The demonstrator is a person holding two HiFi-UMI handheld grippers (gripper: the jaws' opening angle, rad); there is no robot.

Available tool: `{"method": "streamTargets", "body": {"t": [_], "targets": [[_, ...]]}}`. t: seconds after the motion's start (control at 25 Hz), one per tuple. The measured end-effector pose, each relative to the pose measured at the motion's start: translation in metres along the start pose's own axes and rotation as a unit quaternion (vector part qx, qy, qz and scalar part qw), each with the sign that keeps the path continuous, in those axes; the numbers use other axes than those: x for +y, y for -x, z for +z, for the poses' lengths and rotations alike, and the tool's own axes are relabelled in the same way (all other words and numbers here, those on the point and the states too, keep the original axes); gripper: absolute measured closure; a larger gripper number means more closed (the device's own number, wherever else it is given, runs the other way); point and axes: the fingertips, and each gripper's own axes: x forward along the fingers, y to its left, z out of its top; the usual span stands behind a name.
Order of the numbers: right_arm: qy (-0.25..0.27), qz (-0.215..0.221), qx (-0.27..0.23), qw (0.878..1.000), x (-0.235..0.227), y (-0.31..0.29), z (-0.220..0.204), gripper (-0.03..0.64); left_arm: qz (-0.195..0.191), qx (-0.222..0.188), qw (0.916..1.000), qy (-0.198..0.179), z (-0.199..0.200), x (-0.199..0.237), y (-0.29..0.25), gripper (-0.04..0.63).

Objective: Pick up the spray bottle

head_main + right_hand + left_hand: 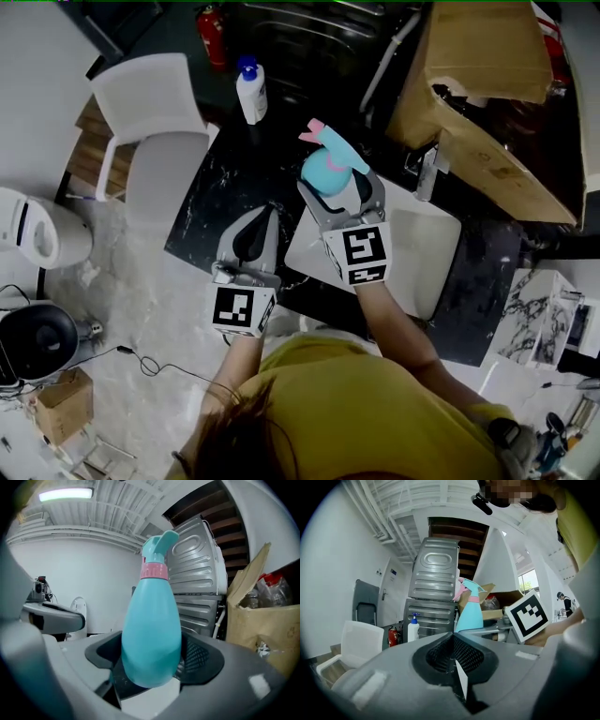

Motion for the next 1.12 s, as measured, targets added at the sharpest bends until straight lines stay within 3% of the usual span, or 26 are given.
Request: {"method": "streamTargets", "body": {"t": [0.32,0.6,1.12], "targets": [[-0.003,-0.047,-0.019,0.999,-0.009,0.070,0.031,0.241,0.005,-0.012,0.9998,-0.015,0.025,-0.014,0.015,0.592],[-0.006,-0.079,-0.017,0.997,-0.011,0.111,0.031,0.242,0.015,-0.018,0.9993,-0.027,0.041,-0.021,0.025,0.592],[-0.021,-0.073,-0.017,0.997,-0.012,0.124,0.025,0.242,0.011,-0.019,0.9991,-0.036,0.042,-0.034,0.029,0.591]]}}
